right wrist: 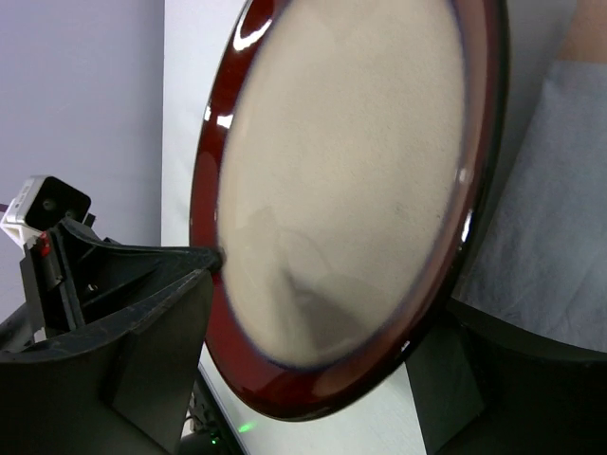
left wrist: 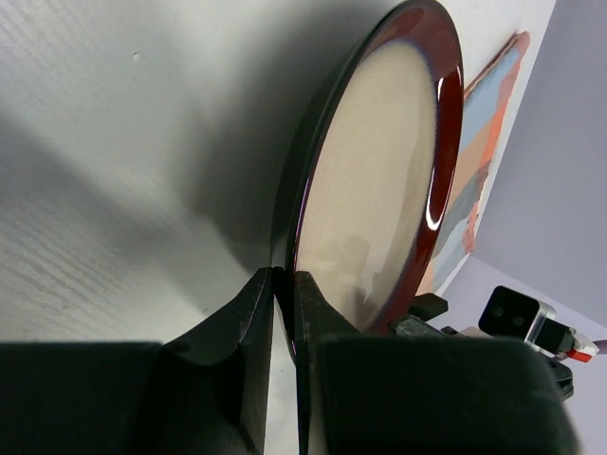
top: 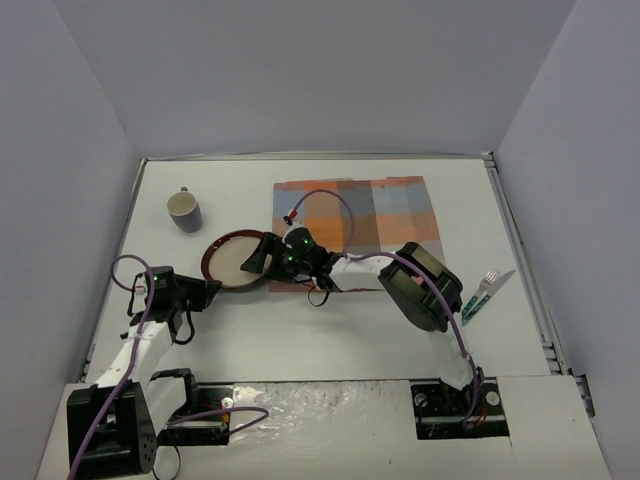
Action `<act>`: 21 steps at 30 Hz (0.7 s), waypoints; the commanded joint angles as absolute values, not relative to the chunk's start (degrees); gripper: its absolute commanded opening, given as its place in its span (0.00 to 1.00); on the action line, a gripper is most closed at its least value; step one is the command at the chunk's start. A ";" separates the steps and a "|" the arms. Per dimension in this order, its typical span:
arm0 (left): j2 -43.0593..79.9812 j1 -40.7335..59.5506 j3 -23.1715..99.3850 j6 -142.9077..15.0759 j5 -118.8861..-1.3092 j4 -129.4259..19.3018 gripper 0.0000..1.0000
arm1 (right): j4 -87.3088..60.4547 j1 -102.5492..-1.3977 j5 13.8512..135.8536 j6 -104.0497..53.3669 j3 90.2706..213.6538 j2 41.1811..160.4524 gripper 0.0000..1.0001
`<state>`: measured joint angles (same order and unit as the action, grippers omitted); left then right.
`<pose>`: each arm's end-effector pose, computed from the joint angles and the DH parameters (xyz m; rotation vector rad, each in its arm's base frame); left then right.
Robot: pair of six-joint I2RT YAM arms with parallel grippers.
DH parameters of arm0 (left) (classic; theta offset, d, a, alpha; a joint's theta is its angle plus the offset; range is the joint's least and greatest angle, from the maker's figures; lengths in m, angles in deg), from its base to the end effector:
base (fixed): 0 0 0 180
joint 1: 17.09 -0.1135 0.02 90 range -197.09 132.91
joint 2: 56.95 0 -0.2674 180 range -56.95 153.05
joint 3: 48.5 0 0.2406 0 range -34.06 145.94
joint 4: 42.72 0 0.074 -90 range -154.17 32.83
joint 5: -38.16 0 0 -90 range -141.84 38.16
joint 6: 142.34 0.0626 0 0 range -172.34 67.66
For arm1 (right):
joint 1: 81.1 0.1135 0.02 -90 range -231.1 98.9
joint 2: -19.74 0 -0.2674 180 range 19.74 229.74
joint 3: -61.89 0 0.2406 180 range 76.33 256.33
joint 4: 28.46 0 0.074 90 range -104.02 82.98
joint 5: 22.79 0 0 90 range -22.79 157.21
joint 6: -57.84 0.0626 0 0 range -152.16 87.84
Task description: Set the dinner table for one person
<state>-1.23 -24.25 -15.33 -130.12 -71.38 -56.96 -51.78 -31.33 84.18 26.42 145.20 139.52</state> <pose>0.1992 0.0039 0.1625 -1.4505 1.8875 -1.0198 0.2939 0.3757 0.1721 -0.0862 2.1052 1.5285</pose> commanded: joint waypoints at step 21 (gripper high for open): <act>-6.06 -24.47 -11.29 -124.40 -80.14 -47.51 0.20 | -67.14 -36.03 83.84 29.48 137.57 127.82 0.00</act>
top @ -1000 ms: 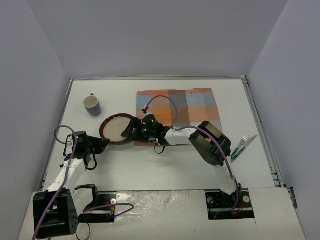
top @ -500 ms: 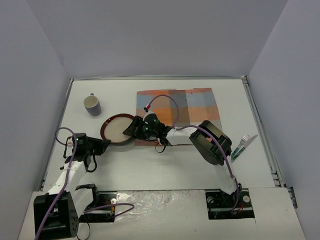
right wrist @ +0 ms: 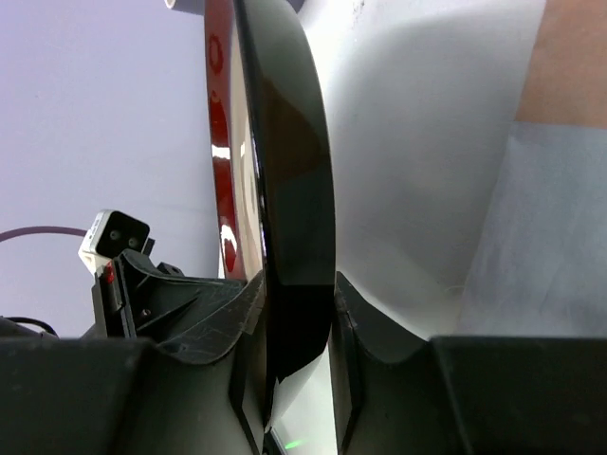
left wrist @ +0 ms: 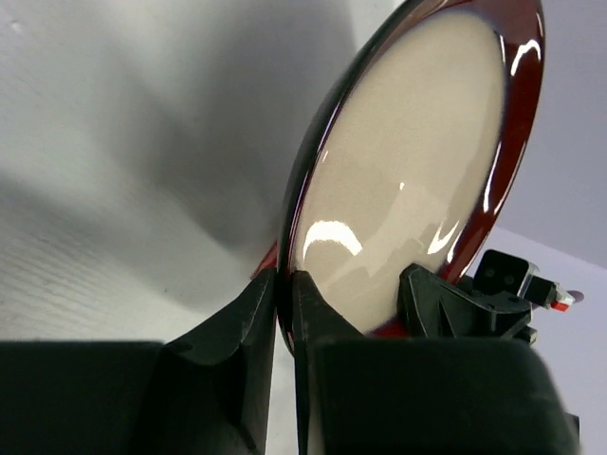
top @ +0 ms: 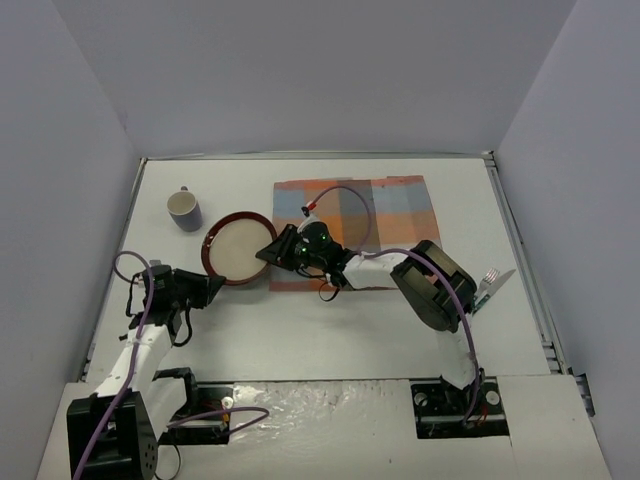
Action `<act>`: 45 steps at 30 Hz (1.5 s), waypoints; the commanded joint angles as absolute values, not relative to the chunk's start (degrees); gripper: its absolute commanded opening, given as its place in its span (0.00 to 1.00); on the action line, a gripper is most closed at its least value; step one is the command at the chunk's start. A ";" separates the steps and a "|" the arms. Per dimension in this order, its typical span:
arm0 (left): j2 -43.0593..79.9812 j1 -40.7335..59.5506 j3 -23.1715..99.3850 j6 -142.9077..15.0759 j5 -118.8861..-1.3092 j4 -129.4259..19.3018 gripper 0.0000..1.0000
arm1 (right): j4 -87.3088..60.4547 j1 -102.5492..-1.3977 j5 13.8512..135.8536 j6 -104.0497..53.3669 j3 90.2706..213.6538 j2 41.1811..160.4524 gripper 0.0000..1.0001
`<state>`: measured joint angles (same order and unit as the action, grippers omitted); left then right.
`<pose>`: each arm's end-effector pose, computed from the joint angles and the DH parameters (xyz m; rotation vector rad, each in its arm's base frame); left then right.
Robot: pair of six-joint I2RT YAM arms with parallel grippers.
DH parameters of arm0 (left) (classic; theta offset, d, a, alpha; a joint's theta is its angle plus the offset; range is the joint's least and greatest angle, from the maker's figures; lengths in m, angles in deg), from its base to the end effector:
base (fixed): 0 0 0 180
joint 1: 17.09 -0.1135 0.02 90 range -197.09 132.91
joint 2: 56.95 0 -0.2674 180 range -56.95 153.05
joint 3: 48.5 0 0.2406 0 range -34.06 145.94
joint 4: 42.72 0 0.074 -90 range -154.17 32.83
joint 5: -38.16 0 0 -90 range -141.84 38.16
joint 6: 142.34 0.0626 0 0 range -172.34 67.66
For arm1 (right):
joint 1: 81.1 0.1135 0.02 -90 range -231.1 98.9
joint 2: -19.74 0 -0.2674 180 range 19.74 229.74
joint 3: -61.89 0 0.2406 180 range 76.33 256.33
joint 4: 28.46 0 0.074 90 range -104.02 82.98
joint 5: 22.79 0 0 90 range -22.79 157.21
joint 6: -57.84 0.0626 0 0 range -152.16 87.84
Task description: Set the dinner table for one person
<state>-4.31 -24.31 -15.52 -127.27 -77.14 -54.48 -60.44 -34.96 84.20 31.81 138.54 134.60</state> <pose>0.1976 -0.0019 0.1770 -1.2762 1.8992 -1.1326 0.3018 0.3404 0.1928 0.0445 1.9833 1.6136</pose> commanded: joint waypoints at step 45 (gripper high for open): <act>-6.54 -24.03 12.61 -73.83 -58.78 -86.04 0.97 | -59.75 -74.72 108.90 20.89 126.80 116.10 0.00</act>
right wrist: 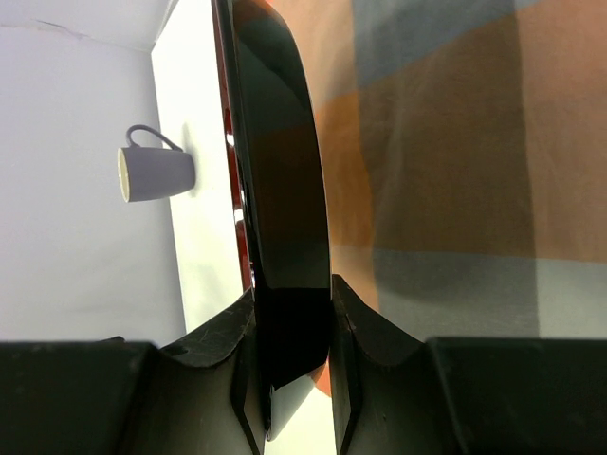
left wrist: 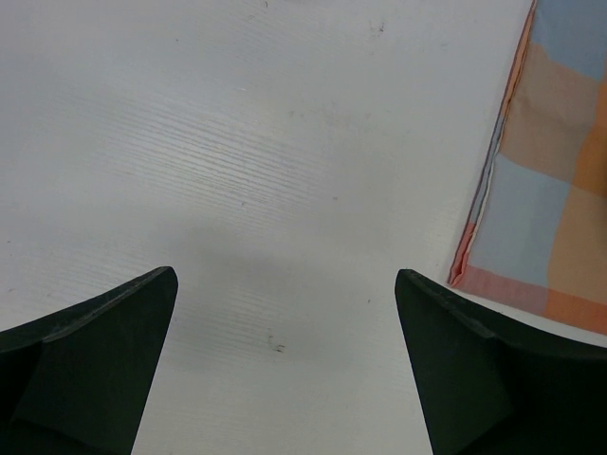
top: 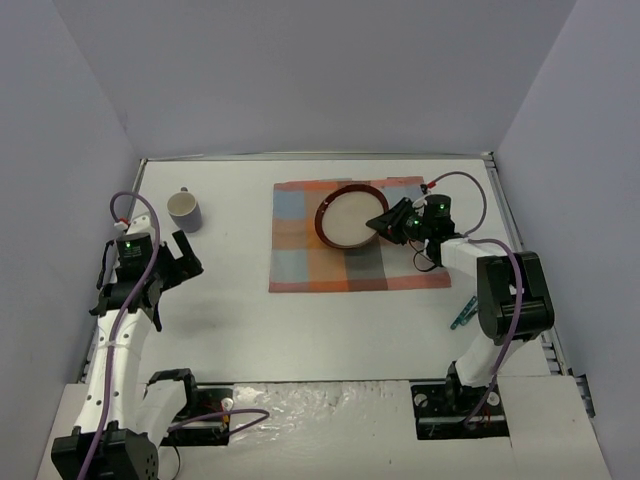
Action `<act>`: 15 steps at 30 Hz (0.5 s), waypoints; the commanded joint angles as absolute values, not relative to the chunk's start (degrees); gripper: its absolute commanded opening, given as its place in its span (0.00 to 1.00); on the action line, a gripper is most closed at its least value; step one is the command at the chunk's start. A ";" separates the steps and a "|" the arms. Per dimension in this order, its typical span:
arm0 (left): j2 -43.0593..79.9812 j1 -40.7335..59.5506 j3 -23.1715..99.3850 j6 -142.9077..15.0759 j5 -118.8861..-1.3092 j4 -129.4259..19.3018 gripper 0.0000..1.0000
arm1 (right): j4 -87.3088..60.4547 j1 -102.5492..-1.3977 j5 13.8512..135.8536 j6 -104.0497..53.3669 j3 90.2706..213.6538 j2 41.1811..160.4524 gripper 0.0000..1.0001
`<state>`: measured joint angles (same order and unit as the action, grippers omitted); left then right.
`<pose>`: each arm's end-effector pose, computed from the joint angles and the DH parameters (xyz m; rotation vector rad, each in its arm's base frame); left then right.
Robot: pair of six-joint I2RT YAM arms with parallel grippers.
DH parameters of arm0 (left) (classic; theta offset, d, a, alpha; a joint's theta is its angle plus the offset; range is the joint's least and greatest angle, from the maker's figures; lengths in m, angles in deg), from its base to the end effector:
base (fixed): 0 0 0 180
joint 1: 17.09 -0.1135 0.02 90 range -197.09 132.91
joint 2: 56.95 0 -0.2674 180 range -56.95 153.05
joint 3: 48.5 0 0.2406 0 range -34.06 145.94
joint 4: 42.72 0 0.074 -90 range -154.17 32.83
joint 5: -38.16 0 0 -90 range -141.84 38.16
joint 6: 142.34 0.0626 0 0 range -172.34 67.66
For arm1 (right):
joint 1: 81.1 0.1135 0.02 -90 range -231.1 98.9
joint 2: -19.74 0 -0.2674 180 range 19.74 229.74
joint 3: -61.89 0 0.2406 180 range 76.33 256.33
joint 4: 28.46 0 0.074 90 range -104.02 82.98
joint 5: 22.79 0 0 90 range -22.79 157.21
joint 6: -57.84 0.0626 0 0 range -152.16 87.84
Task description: Set the dinner table for one person
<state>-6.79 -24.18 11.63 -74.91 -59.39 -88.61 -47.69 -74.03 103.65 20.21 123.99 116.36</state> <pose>0.1954 0.0160 0.2807 -0.4928 2.1514 -0.2959 0.3616 0.0823 0.2100 0.2958 1.9684 1.2824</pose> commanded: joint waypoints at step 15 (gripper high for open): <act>-6.32 -24.03 12.34 -74.05 -59.83 -85.64 0.97 | -62.90 -74.95 111.24 19.82 128.18 121.51 0.00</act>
